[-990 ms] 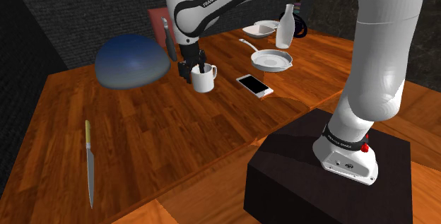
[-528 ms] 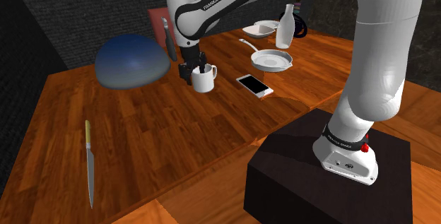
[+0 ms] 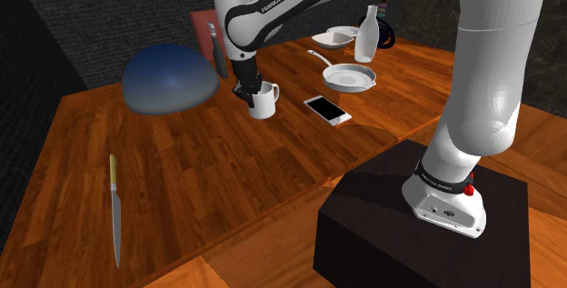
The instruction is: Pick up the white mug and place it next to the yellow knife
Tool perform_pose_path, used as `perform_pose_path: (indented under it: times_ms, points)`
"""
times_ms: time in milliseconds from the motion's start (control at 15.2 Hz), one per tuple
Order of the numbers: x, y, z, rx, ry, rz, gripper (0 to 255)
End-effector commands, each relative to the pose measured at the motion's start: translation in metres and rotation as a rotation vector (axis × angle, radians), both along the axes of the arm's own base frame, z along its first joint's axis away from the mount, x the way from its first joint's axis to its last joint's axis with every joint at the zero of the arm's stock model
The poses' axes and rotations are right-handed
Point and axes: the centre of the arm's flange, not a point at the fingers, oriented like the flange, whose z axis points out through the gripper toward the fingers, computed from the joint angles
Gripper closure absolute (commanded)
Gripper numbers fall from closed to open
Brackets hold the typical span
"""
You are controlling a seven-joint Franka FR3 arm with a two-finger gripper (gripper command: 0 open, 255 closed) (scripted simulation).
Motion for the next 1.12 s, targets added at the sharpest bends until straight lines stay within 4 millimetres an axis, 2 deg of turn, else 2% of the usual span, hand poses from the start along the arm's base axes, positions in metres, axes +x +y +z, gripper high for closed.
perform_pose_path:
  times_ms: [0, 132, 1056]
  points:
    - [0.0, 0.0, 0.0, 0.0, 0.0, 0.0, 255]
    - [0.0, 0.0, 0.0, 0.0, 0.0, 0.0, 255]
    - [0.0, 0.0, 0.074, 0.0, 0.0, 0.0, 255]
